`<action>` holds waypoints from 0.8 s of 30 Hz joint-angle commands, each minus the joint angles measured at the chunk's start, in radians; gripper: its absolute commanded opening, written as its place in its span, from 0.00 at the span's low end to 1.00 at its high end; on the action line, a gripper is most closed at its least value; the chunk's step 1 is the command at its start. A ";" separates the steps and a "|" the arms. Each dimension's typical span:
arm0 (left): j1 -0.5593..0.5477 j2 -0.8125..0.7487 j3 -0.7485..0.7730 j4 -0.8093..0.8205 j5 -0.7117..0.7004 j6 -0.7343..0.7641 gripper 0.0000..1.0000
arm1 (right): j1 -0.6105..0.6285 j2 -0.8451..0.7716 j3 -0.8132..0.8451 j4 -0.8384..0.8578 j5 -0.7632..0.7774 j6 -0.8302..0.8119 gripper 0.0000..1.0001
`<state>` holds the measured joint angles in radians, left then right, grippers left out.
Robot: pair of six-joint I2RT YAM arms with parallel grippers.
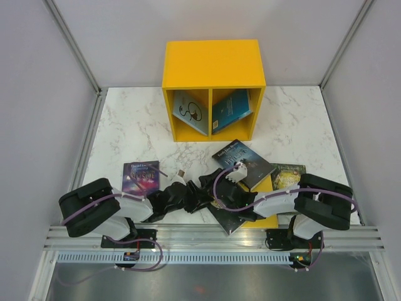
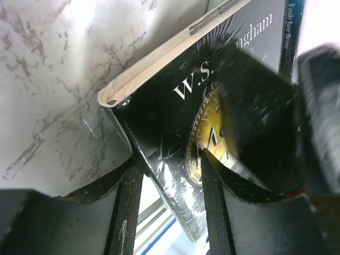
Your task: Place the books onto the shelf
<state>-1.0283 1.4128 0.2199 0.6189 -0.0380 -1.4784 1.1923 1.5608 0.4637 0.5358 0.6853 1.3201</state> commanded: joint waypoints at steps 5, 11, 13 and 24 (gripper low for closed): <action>0.020 -0.040 0.070 -0.004 -0.238 0.075 0.15 | 0.099 0.130 -0.059 -0.338 -0.168 0.027 0.64; 0.037 -0.175 0.059 -0.094 -0.304 0.127 0.02 | 0.127 0.015 -0.028 -0.451 -0.113 0.016 0.64; 0.037 -0.195 0.052 -0.097 -0.310 0.150 0.02 | 0.127 -0.073 -0.013 -0.534 -0.066 0.005 0.66; 0.033 -0.226 0.013 -0.196 -0.160 0.167 0.49 | 0.086 -0.632 -0.046 -1.103 0.114 0.016 0.73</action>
<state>-0.9943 1.1786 0.2443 0.4179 -0.2218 -1.3487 1.3003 1.0237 0.4667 -0.2764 0.7422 1.3392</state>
